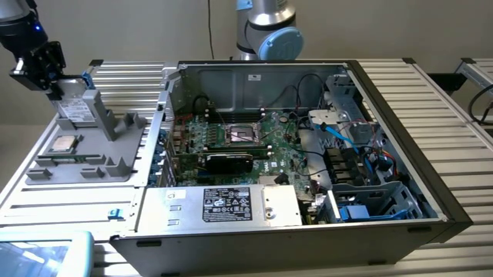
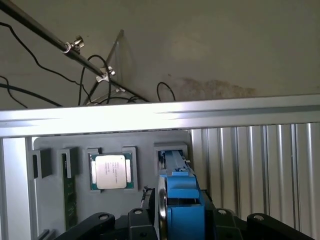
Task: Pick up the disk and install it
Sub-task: 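Pick up the disk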
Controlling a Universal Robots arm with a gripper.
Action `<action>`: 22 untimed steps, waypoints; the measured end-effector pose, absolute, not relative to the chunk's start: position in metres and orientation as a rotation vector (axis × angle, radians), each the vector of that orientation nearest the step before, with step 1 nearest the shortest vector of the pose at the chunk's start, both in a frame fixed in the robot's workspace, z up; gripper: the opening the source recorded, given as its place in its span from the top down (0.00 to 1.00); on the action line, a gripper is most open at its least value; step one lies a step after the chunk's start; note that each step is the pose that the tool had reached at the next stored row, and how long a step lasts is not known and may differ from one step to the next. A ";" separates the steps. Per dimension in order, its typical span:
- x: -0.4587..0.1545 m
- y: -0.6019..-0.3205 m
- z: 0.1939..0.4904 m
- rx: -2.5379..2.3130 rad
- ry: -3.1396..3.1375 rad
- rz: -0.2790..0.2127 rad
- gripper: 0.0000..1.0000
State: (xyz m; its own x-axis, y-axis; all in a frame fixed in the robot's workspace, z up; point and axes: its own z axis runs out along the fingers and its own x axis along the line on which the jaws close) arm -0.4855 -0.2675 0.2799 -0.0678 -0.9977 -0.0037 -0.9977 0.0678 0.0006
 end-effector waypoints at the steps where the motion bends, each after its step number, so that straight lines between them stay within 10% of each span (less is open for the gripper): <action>1: -0.485 -0.267 0.280 -2.143 2.294 0.005 0.54; 22: -0.485 -0.268 0.279 -2.147 2.288 0.008 0.54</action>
State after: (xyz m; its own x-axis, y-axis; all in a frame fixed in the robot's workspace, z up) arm -0.4854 -0.2681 0.2787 -0.0636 -0.9980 -0.0060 -0.9980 0.0636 0.0009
